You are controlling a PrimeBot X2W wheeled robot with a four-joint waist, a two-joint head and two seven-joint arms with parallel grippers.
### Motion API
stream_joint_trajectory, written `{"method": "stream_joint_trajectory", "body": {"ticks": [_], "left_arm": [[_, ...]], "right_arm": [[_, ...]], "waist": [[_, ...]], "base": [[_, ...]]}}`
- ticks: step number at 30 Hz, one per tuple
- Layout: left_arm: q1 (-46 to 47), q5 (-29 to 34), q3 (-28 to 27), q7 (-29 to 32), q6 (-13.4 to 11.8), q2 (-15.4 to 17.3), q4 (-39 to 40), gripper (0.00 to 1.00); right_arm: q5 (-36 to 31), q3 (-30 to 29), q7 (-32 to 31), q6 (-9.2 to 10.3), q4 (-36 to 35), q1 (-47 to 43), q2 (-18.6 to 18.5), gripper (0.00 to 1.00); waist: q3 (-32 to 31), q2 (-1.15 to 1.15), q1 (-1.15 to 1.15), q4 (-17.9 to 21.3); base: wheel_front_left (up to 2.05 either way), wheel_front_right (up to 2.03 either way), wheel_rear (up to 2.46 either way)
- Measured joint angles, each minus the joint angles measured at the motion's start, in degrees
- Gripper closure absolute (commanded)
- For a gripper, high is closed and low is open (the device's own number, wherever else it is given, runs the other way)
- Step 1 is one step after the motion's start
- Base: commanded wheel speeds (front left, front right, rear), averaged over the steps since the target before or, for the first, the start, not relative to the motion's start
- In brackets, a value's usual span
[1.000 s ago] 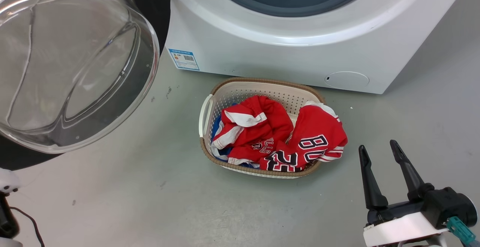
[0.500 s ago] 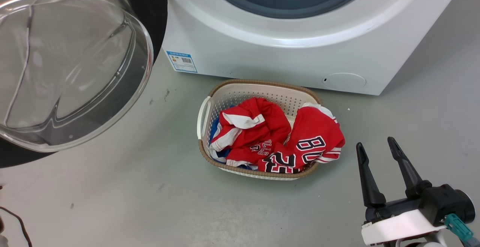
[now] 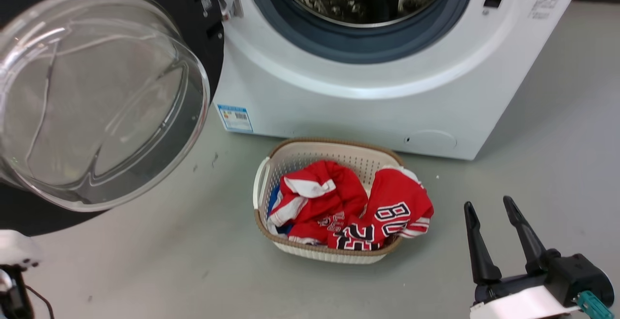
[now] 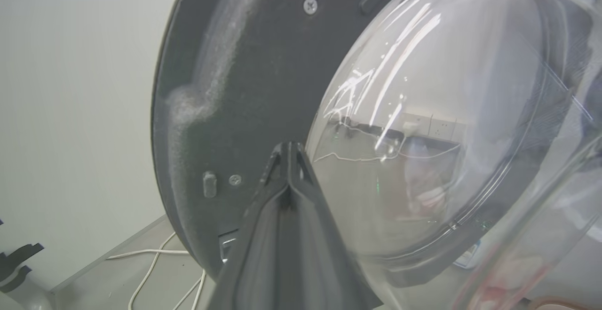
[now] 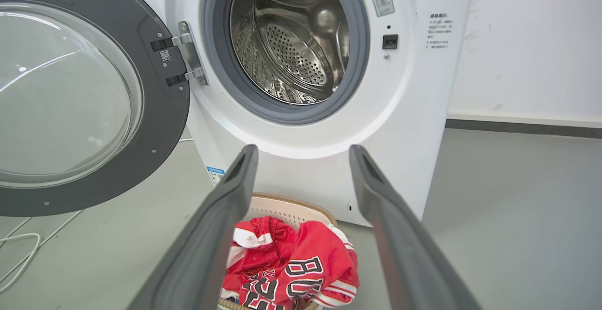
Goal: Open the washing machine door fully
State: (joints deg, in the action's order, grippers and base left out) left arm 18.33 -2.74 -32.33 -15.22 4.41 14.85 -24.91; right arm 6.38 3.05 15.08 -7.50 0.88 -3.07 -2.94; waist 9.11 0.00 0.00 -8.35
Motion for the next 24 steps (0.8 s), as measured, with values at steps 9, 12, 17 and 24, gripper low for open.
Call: {"method": "stream_joint_trajectory", "body": {"ticks": [9, 12, 17, 24], "left_arm": [[-7.5, 4.3, 9.0, 0.0, 1.5, -5.9, 10.7, 1.0], [-9.4, 5.3, 13.2, 0.0, 1.6, -8.7, 14.5, 1.0], [-13.8, 5.6, 18.5, 0.0, 1.1, -10.7, 19.8, 1.0], [-19.2, 4.4, 25.3, 0.0, 0.5, -11.6, 24.0, 1.0]], "right_arm": [[0.7, -1.8, 0.0, 0.0, -0.5, -2.0, 0.0, 0.0], [0.7, -2.3, 0.0, 0.0, -0.8, -2.5, 0.0, 0.0], [0.6, -2.9, 0.0, 0.0, -1.5, -3.1, 0.0, 0.0], [0.6, -3.6, 0.0, 0.0, -2.6, -4.5, 0.0, 0.0]], "waist": [[-5.0, 0.0, 0.0, -0.1], [-6.0, 0.0, 0.0, -0.2], [-7.4, 0.0, 0.0, 0.3], [-9.5, 0.0, 0.0, 2.0]], "base": [[0.0, 0.0, 0.0], [0.0, 0.0, 0.0], [0.0, 0.0, 0.0], [0.0, 0.0, 0.0]]}}
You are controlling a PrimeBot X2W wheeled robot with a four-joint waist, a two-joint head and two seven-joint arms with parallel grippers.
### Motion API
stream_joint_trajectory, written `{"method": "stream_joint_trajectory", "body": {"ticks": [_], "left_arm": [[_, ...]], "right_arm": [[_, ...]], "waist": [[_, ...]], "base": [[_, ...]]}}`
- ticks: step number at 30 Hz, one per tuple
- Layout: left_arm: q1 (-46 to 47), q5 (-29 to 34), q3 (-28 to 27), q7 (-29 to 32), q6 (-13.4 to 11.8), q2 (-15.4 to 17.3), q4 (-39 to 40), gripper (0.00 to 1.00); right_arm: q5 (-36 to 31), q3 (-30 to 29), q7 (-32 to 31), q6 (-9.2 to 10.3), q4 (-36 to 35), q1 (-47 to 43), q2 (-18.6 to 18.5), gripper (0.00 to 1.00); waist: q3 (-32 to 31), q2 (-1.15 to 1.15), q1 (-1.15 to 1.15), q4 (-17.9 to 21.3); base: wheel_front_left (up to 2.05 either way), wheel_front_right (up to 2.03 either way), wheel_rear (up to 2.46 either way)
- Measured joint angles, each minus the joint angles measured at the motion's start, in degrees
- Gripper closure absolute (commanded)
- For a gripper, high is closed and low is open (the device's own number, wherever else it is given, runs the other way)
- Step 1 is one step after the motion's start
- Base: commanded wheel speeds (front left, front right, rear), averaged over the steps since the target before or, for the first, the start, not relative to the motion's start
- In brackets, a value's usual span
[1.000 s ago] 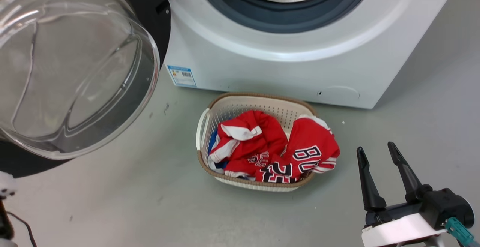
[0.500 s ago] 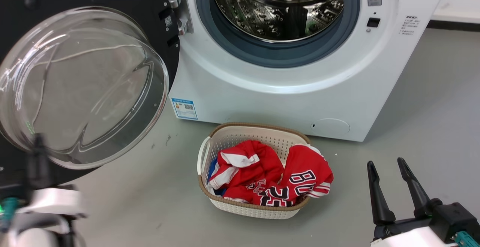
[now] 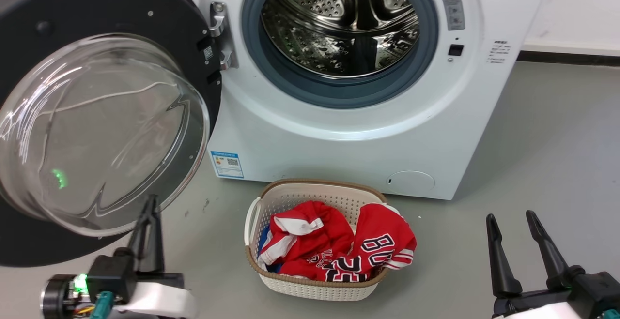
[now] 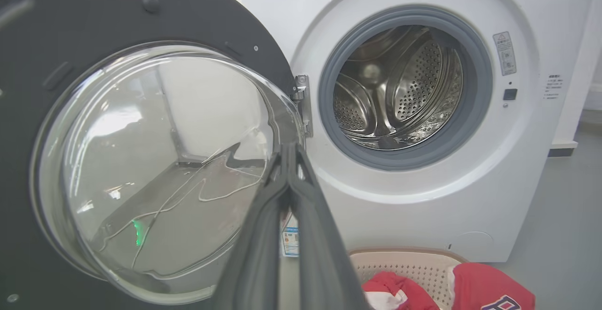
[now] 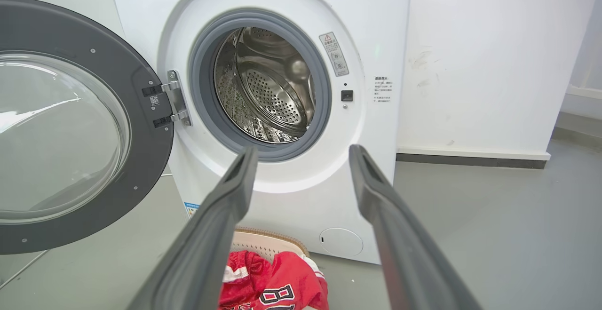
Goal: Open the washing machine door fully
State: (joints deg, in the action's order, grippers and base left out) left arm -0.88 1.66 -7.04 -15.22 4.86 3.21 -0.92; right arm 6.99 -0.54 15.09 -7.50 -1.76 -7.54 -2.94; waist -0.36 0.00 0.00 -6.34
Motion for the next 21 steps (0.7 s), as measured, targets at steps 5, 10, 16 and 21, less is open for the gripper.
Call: {"method": "stream_joint_trajectory", "body": {"ticks": [5, 10, 16, 21], "left_arm": [[-1.5, -0.9, 3.5, 0.0, -1.0, -0.2, -0.1, 0.0], [-2.5, -2.5, 6.9, 0.0, -2.3, -0.2, 0.7, 0.0], [-3.7, -4.1, 9.6, 0.0, -2.9, -0.3, 0.2, 0.0], [-4.5, -5.1, 10.8, 0.0, -3.9, -0.3, -0.5, 0.0]], "right_arm": [[0.0, -0.5, 0.0, 0.0, -1.1, -0.9, 0.0, 0.0], [0.0, -1.4, 0.0, 0.0, -2.3, -2.0, 0.0, 0.0], [0.0, -2.2, 0.0, 0.0, -3.5, -3.1, 0.0, 0.0], [0.0, -2.0, 0.0, 0.0, -3.8, -3.7, 0.0, 0.0]], "waist": [[-0.8, 0.0, 0.0, 1.2], [-1.5, 0.0, 0.0, 2.1], [-2.0, 0.0, 0.0, 3.2], [-2.3, 0.0, 0.0, 3.9]], "base": [[0.0, 0.0, 0.0], [0.0, 0.0, 0.0], [0.0, 0.0, 0.0], [0.0, 0.0, 0.0]]}}
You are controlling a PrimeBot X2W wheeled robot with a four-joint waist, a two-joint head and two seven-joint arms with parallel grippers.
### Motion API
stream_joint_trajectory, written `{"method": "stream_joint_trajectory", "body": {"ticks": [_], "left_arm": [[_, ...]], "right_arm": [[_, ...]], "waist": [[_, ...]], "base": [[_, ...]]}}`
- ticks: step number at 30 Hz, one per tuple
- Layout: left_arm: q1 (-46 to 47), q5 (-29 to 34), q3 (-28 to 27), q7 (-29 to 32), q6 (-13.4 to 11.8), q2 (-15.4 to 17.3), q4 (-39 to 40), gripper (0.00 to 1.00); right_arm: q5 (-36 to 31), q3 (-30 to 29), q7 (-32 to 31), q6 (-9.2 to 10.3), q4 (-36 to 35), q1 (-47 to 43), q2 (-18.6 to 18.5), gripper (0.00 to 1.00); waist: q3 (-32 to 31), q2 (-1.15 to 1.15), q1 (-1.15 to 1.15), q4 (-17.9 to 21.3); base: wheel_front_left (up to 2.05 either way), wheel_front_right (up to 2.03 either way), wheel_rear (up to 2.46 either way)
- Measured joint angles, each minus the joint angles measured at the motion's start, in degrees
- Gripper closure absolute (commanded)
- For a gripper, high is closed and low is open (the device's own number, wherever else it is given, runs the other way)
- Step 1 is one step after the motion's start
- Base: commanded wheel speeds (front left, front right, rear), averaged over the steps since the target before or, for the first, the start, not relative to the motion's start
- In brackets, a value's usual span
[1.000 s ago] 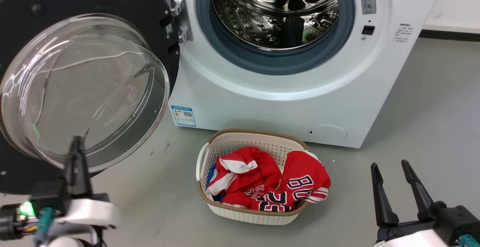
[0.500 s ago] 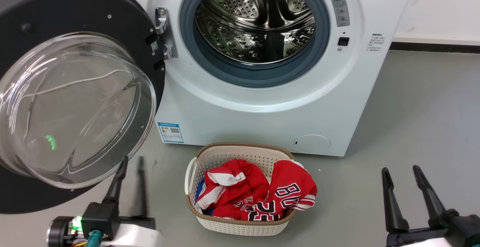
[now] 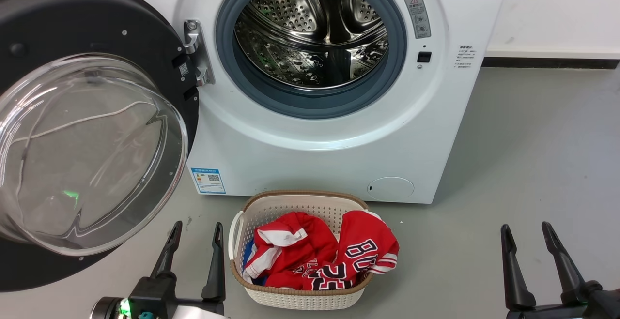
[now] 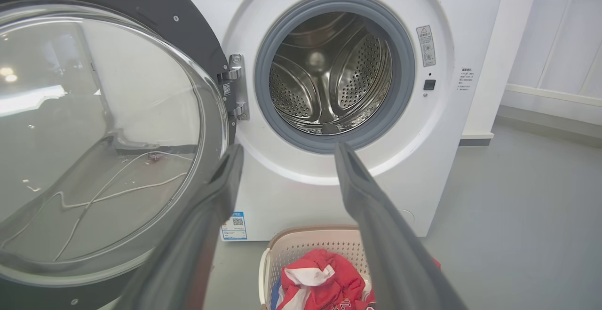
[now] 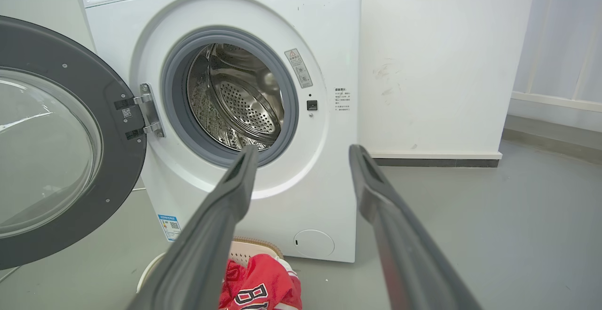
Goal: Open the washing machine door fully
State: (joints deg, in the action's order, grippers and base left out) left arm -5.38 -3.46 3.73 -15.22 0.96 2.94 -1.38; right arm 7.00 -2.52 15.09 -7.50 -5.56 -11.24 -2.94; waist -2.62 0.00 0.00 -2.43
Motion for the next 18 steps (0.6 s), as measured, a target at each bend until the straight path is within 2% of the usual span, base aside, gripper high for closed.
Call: {"method": "stream_joint_trajectory", "body": {"ticks": [14, 15, 18], "left_arm": [[-1.0, -0.9, 0.1, 0.0, -0.5, 0.0, -1.9, 0.0], [-1.0, -0.8, 0.1, 0.0, -0.6, 0.0, -2.1, 1.0], [-1.7, -0.9, 0.1, 0.0, -0.5, 0.0, -3.7, 1.0]], "right_arm": [[0.5, -0.3, 0.0, 0.0, 0.3, -0.4, 0.0, 0.0], [0.5, -0.3, 0.0, 0.0, 0.4, -0.5, 0.0, 1.0], [0.6, -0.2, -0.1, 0.0, 2.0, -0.7, 0.0, 1.0]], "waist": [[-0.1, 0.0, 0.0, 0.8], [-0.1, 0.0, 0.0, 0.8], [-0.1, 0.0, 0.0, 0.8]], "base": [[0.0, 0.0, 0.0], [0.0, 0.0, 0.0], [0.0, 0.0, 0.0]]}}
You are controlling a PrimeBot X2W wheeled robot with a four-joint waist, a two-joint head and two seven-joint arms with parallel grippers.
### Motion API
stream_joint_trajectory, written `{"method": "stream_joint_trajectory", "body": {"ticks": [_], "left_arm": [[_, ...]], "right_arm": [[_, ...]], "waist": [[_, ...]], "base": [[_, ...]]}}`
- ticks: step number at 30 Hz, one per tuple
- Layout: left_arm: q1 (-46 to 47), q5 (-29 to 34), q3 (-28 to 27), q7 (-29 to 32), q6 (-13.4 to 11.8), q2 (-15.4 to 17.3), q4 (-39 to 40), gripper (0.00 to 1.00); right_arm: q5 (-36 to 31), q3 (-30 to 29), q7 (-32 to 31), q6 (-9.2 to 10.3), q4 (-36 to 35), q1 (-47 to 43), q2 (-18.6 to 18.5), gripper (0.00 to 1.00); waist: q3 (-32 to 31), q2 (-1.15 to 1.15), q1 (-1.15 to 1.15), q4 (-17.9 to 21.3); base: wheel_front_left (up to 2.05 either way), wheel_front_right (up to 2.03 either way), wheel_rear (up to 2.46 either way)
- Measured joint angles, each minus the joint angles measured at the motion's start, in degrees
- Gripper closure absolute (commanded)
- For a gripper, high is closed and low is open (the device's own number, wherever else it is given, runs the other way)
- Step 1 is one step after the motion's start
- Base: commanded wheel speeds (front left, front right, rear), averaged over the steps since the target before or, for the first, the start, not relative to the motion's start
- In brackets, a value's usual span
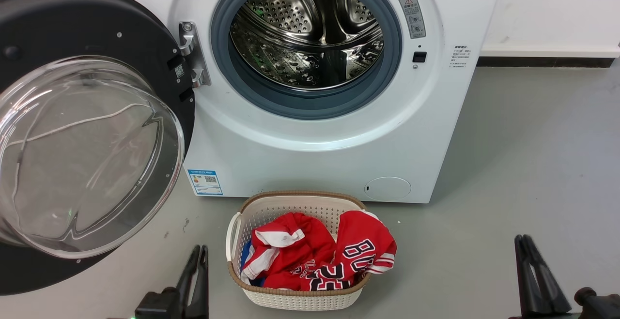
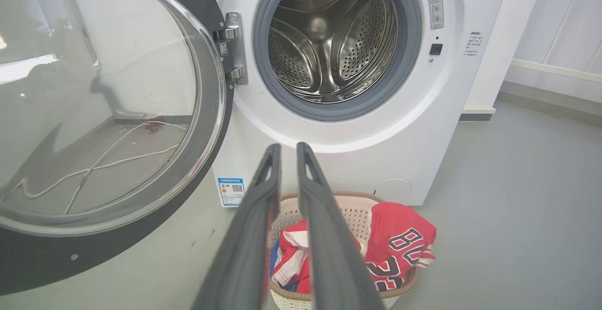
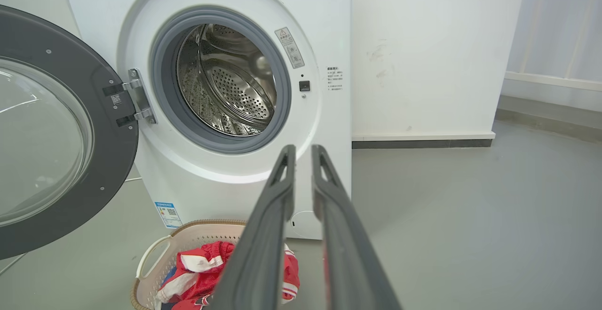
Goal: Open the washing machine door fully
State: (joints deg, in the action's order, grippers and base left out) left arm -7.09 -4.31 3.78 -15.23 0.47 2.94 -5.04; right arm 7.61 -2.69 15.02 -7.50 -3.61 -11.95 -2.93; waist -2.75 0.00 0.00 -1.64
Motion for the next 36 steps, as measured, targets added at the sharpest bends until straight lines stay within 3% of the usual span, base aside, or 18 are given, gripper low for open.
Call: {"method": "stream_joint_trajectory", "body": {"ticks": [3, 18, 36], "left_arm": [[-0.7, -0.6, 0.0, 0.1, 0.0, 0.0, -1.4, 1.0], [1.2, -19.1, -1.4, 4.2, 1.4, 0.2, -3.3, 1.0], [4.1, -36.3, -3.0, 8.0, 2.7, 0.4, -4.6, 1.0]], "right_arm": [[0.6, 0.1, -0.2, 0.0, 1.5, -0.2, 0.0, 1.0], [19.0, 0.6, -3.6, 0.0, 4.8, 2.5, -0.6, 1.0], [35.9, 0.7, -7.0, 0.01, 7.8, 6.2, -1.2, 1.0]], "waist": [[0.0, 0.0, 0.0, 0.0], [0.4, 0.0, 0.0, 0.2], [0.8, 0.0, 0.0, 0.5]], "base": [[0.0, 0.0, 0.0], [0.0, 0.0, 0.0], [0.0, 0.0, 0.0]]}}
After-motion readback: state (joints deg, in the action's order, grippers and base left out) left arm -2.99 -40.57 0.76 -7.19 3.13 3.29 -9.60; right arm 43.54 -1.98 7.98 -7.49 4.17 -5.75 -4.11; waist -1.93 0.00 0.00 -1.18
